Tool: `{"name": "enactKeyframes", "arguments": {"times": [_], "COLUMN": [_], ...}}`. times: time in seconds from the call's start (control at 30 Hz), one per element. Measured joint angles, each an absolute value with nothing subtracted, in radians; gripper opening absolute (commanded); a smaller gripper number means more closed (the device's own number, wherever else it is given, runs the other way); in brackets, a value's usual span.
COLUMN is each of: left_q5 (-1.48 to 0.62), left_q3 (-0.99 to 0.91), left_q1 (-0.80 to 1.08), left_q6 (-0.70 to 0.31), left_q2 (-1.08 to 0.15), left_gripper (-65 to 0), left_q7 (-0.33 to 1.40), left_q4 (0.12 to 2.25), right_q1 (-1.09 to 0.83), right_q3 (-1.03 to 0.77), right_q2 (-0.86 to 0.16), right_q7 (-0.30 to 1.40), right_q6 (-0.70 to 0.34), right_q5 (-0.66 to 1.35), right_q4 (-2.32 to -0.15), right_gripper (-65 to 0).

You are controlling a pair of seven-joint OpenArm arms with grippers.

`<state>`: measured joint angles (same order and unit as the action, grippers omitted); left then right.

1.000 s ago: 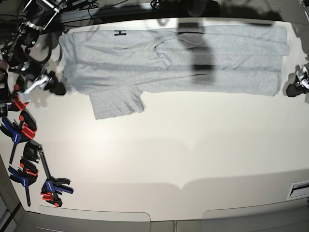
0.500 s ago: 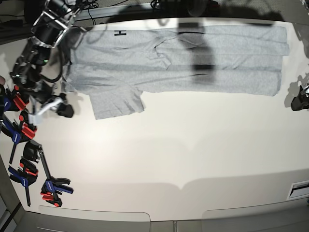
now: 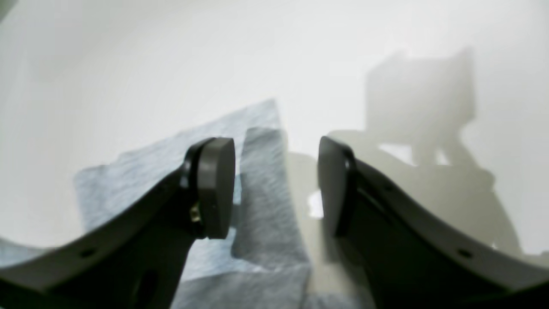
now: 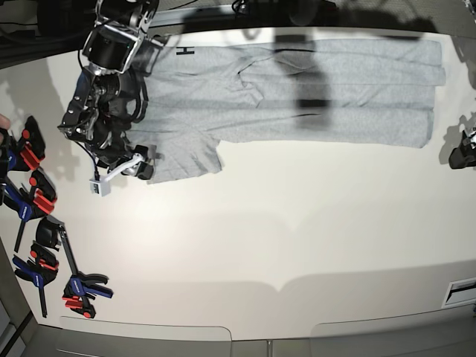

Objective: Fold the T-shirt properly
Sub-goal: 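Release the shirt and move the right gripper to the sleeve end, then grasp the sleeve end with the right gripper and fold it inward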

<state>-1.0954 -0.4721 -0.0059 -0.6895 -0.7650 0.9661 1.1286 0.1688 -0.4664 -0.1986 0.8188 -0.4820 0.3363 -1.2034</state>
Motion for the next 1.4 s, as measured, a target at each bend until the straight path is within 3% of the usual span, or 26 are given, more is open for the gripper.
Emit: {"name": "enactKeyframes", "arguments": {"times": [0.37, 0.53, 0.63, 0.83, 1.1, 1.4], "left_q5": [-1.095, -1.095, -1.095, -1.095, -1.095, -1.095], "left_q3": [-0.472, -0.472, -0.472, -0.472, -0.472, -0.472], "left_q1": [-0.006, -0.006, -0.006, -0.006, -0.006, -0.006], "left_q6": [-0.69, -0.69, -0.69, -0.69, -0.69, -0.69], "left_q2": [-0.765, -0.765, -0.765, -0.765, -0.765, -0.765], "left_gripper": [-36.3, -36.3, -36.4, -36.4, -36.4, -36.4], "left_q7": [0.965, 0.965, 0.965, 0.965, 0.965, 0.965], "left_q4": [1.129, 1.129, 1.129, 1.129, 1.129, 1.129], "right_q1": [0.187, 0.189, 0.194, 0.209, 0.237, 0.193], "right_q3": [-0.467, -0.471, -0.471, -0.471, -0.466, -0.466], "right_q2": [-0.202, -0.205, -0.205, -0.199, -0.196, -0.195], "right_q7": [0.772, 0.752, 0.809, 0.886, 1.06, 1.18], "right_q6": [-0.473, -0.557, -0.586, -0.603, -0.67, -0.674], "right_q5": [0.397, 0.421, 0.488, 0.529, 0.603, 0.691], "right_q4": [-1.094, -1.034, -1.031, -1.021, -1.061, -1.242], "right_gripper": [-35.9, -37.0, -43.3, -65.0, -65.0, -65.0]}}
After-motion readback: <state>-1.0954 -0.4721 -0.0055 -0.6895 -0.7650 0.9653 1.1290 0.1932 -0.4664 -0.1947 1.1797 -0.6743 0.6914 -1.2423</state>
